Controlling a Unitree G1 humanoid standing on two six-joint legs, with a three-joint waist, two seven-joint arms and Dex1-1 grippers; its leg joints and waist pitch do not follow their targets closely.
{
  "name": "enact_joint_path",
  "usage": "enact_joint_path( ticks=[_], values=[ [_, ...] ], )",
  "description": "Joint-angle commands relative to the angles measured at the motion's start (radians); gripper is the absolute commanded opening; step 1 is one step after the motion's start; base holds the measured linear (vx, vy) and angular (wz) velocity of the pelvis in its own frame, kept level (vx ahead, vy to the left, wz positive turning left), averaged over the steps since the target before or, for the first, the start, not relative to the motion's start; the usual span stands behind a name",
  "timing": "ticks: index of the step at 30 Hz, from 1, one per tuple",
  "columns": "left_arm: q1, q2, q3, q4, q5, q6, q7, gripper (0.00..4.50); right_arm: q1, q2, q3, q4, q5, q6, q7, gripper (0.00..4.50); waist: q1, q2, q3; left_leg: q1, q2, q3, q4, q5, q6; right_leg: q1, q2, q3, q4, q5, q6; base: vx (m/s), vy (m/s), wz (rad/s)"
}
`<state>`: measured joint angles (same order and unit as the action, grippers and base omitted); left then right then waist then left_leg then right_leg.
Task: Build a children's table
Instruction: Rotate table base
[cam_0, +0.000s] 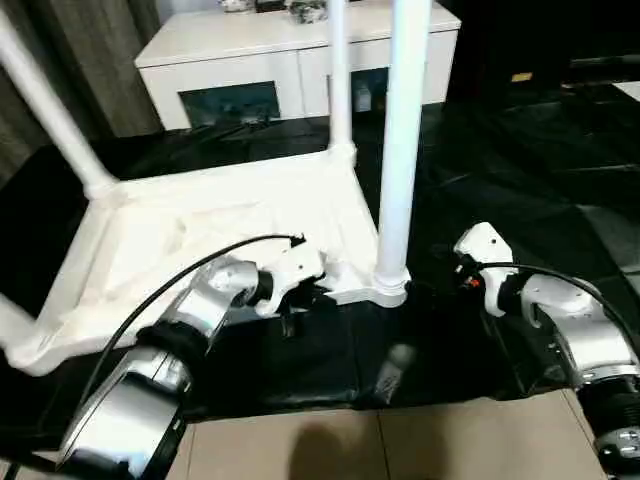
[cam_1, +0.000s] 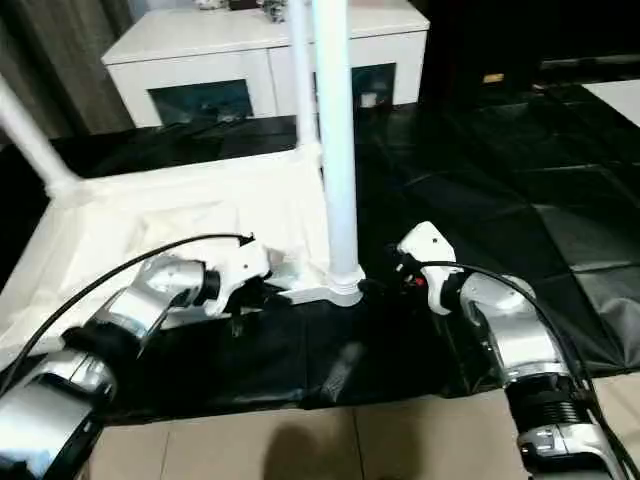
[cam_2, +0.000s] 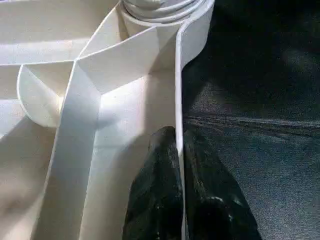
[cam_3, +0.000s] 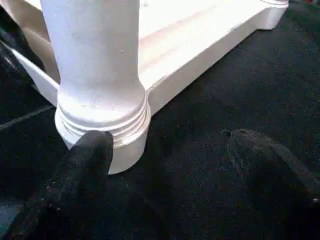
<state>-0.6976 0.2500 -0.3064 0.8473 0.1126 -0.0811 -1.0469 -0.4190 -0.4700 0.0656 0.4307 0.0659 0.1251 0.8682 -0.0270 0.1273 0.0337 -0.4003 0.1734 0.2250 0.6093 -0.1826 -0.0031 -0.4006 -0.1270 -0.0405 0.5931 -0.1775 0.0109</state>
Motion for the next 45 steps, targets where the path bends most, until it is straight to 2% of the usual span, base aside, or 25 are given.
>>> enact_joint_path(
  ticks=[1, 2, 4, 5, 9, 11, 12, 17, 19, 20, 21, 24, 28, 32, 39, 42, 43, 44, 45],
  values=[
    [0.063, -0.025, 0.010, -0.021, -0.023, 0.037, 0.048, 0.02, -0.015, 0.040, 0.005, -0.039, 0.051, 0.011, 0.015, 4.01, 0.007, -0.042, -0.060, 0.020, 0.049, -0.037, -0.080, -0.289, 0.109, 0.035, -0.022, 0.009, -0.073, -0.245, -0.238, 0.000, 0.000, 0.00],
    [0.067, -0.026, 0.012, -0.030, -0.024, 0.045, 0.053, 0.02, -0.015, 0.043, 0.005, -0.045, 0.058, 0.014, 0.020, 4.01, 0.007, -0.041, -0.060, 0.018, 0.048, -0.037, -0.080, -0.276, 0.115, 0.037, -0.022, 0.008, -0.072, -0.239, -0.239, 0.000, 0.000, 0.00],
    [0.080, -0.035, 0.028, -0.053, -0.033, 0.057, 0.080, 0.02, -0.006, 0.053, 0.012, -0.070, 0.075, 0.024, 0.045, 4.01, 0.008, -0.047, -0.061, 0.017, 0.047, -0.036, -0.078, -0.264, 0.121, 0.035, -0.022, 0.009, -0.072, -0.245, -0.235, 0.000, 0.000, 0.00],
    [0.084, -0.038, 0.033, -0.061, -0.035, 0.061, 0.087, 0.02, -0.004, 0.057, 0.017, -0.072, 0.072, 0.022, 0.048, 4.01, 0.009, -0.044, -0.060, 0.017, 0.048, -0.036, -0.079, -0.264, 0.121, 0.035, -0.023, 0.009, -0.071, -0.248, -0.235, 0.000, 0.000, 0.00],
    [0.088, -0.042, 0.040, -0.074, -0.033, 0.065, 0.103, 0.02, -0.006, 0.068, 0.032, -0.056, 0.058, 0.010, 0.048, 4.01, 0.011, -0.045, -0.060, 0.019, 0.049, -0.036, -0.079, -0.260, 0.123, 0.030, -0.022, 0.010, -0.074, -0.258, -0.227, 0.000, 0.000, 0.00],
    [0.095, -0.043, 0.040, -0.087, -0.032, 0.072, 0.108, 0.02, -0.014, 0.087, 0.056, -0.029, 0.039, -0.019, 0.051, 4.01, 0.017, -0.045, -0.059, 0.022, 0.050, -0.036, -0.081, -0.263, 0.114, 0.027, -0.021, 0.011, -0.075, -0.263, -0.224, 0.000, 0.000, 0.00],
    [0.100, -0.044, 0.039, -0.098, -0.032, 0.078, 0.105, 0.02, -0.021, 0.097, 0.058, -0.015, 0.032, -0.024, 0.041, 4.01, 0.018, -0.041, -0.059, 0.023, 0.050, -0.036, -0.082, -0.268, 0.107, 0.026, -0.021, 0.012, -0.074, -0.266, -0.223, 0.000, 0.000, 0.00],
    [0.117, -0.042, 0.026, -0.130, -0.024, 0.084, 0.092, 0.02, -0.072, 0.135, 0.054, 0.075, -0.023, -0.061, -0.057, 4.01, 0.010, -0.042, -0.060, 0.022, 0.046, -0.035, -0.082, -0.272, 0.096, 0.026, -0.022, 0.011, -0.077, -0.271, -0.222, 0.000, 0.000, 0.00],
    [0.121, -0.041, 0.026, -0.139, -0.022, 0.089, 0.094, 0.02, -0.091, 0.139, 0.056, 0.104, -0.033, -0.062, -0.078, 4.01, 0.012, -0.042, -0.062, 0.021, 0.047, -0.037, -0.082, -0.256, 0.098, 0.028, -0.021, 0.011, -0.072, -0.249, -0.224, 0.000, 0.000, 0.00],
    [0.122, -0.040, 0.027, -0.142, -0.021, 0.092, 0.096, 0.02, -0.092, 0.137, 0.059, 0.103, -0.028, -0.060, -0.072, 4.01, 0.014, -0.048, -0.063, 0.021, 0.048, -0.035, -0.081, -0.246, 0.106, 0.029, -0.022, 0.012, -0.071, -0.231, -0.227, 0.000, 0.000, 0.00],
    [0.122, -0.040, 0.027, -0.142, -0.021, 0.092, 0.096, 0.02, -0.092, 0.136, 0.060, 0.101, -0.027, -0.060, -0.071, 4.01, 0.016, -0.046, -0.064, 0.021, 0.048, -0.036, -0.080, -0.235, 0.111, 0.030, -0.022, 0.011, -0.069, -0.218, -0.228, 0.000, 0.000, 0.00],
    [0.124, -0.036, 0.027, -0.146, -0.017, 0.094, 0.099, 0.02, -0.091, 0.126, 0.060, 0.099, -0.017, -0.057, -0.056, 4.01, 0.019, -0.048, -0.063, 0.019, 0.047, -0.034, -0.077, -0.210, 0.133, 0.032, -0.022, 0.010, -0.068, -0.200, -0.230, 0.000, 0.000, 0.00],
    [0.130, -0.034, 0.028, -0.156, -0.018, 0.101, 0.101, 0.02, -0.092, 0.118, 0.064, 0.114, -0.031, -0.078, -0.038, 4.01, 0.019, -0.049, -0.063, 0.019, 0.048, -0.035, -0.078, -0.220, 0.127, 0.032, -0.023, 0.010, -0.069, -0.220, -0.229, 0.000, 0.000, 0.00],
    [0.136, -0.030, 0.026, -0.170, -0.017, 0.111, 0.097, 0.02, -0.090, 0.104, 0.066, 0.121, -0.030, -0.090, -0.021, 4.01, 0.018, -0.049, -0.064, 0.019, 0.047, -0.034, -0.076, -0.212, 0.134, 0.032, -0.022, 0.010, -0.069, -0.205, -0.235, 0.000, 0.000, 0.00],
    [0.136, -0.027, 0.024, -0.173, -0.016, 0.111, 0.093, 0.00, -0.091, 0.108, 0.058, 0.128, -0.015, -0.078, -0.016, 3.27, 0.018, -0.046, -0.064, 0.020, 0.047, -0.033, -0.075, -0.210, 0.141, 0.032, -0.020, 0.009, -0.068, -0.196, -0.240, 0.000, 0.000, 0.00],
    [0.135, -0.026, 0.024, -0.175, -0.015, 0.111, 0.096, 0.00, -0.090, 0.128, 0.050, 0.126, -0.006, -0.068, -0.032, 3.14, 0.016, -0.044, -0.064, 0.020, 0.047, -0.033, -0.076, -0.216, 0.136, 0.032, -0.019, 0.008, -0.068, -0.198, -0.239, 0.000, 0.000, 0.00],
    [0.133, -0.028, 0.024, -0.174, -0.014, 0.109, 0.101, 0.00, -0.090, 0.144, 0.039, 0.125, -0.006, -0.064, -0.069, 3.14, 0.015, -0.044, -0.064, 0.020, 0.047, -0.034, -0.077, -0.219, 0.134, 0.032, -0.019, 0.008, -0.068, -0.200, -0.239, 0.000, 0.000, 0.00],
    [0.130, -0.034, 0.026, -0.171, -0.013, 0.109, 0.112, 0.00, -0.091, 0.176, 0.015, 0.126, -0.011, -0.058, -0.158, 2.86, 0.012, -0.043, -0.063, 0.019, 0.047, -0.034, -0.079, -0.226, 0.128, 0.030, -0.019, 0.010, -0.068, -0.210, -0.237, 0.000, 0.000, 0.00],
    [0.129, -0.036, 0.026, -0.171, -0.012, 0.109, 0.114, 0.00, -0.091, 0.187, 0.007, 0.126, -0.012, -0.055, -0.187, 2.86, 0.010, -0.044, -0.062, 0.019, 0.046, -0.035, -0.080, -0.231, 0.122, 0.030, -0.019, 0.010, -0.070, -0.220, -0.234, 0.000, 0.000, 0.00]
  ],
)
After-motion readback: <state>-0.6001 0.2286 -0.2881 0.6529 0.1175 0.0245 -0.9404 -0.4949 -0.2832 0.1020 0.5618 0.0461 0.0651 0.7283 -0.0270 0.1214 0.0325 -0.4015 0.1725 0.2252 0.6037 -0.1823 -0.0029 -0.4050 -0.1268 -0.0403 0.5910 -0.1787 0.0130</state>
